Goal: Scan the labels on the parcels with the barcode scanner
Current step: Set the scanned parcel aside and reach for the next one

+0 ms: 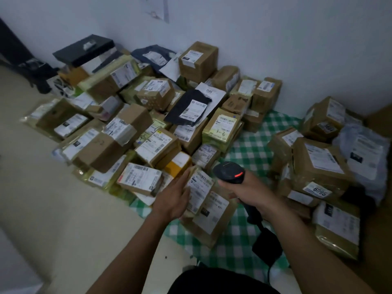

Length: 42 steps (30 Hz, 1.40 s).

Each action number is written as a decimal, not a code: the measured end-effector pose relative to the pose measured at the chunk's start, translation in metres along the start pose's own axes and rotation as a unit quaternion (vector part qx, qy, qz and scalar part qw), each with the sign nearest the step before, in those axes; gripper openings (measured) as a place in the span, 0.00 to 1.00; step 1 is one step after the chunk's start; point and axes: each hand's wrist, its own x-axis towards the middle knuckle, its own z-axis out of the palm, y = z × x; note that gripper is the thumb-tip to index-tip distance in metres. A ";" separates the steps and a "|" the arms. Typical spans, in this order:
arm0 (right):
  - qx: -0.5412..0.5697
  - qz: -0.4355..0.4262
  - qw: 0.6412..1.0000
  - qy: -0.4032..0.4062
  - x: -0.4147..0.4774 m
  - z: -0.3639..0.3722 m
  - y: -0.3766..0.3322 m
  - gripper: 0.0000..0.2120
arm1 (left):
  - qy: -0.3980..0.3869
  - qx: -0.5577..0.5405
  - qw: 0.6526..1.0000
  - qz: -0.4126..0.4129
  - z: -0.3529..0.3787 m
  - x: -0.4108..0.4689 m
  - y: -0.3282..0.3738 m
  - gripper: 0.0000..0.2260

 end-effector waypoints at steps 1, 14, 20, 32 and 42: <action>-0.003 0.005 1.000 -0.008 -0.001 0.003 0.002 0.14 | 0.013 0.029 0.999 -0.004 0.002 -0.001 0.003 0.27; 0.004 0.012 1.000 0.000 -0.004 -0.002 0.017 0.14 | 0.067 0.167 0.982 -0.049 0.038 -0.004 0.007 0.35; 0.054 -0.006 0.994 0.090 -0.013 -0.019 0.024 0.20 | 0.070 0.138 0.986 0.059 0.038 0.009 0.036 0.34; 0.044 -0.005 0.941 0.336 -0.067 -0.089 0.041 0.14 | -0.144 -0.202 0.961 0.120 0.072 0.085 0.219 0.25; 0.053 0.033 0.898 0.436 -0.075 -0.154 0.060 0.22 | -0.251 -0.315 0.915 0.001 0.107 0.108 0.286 0.37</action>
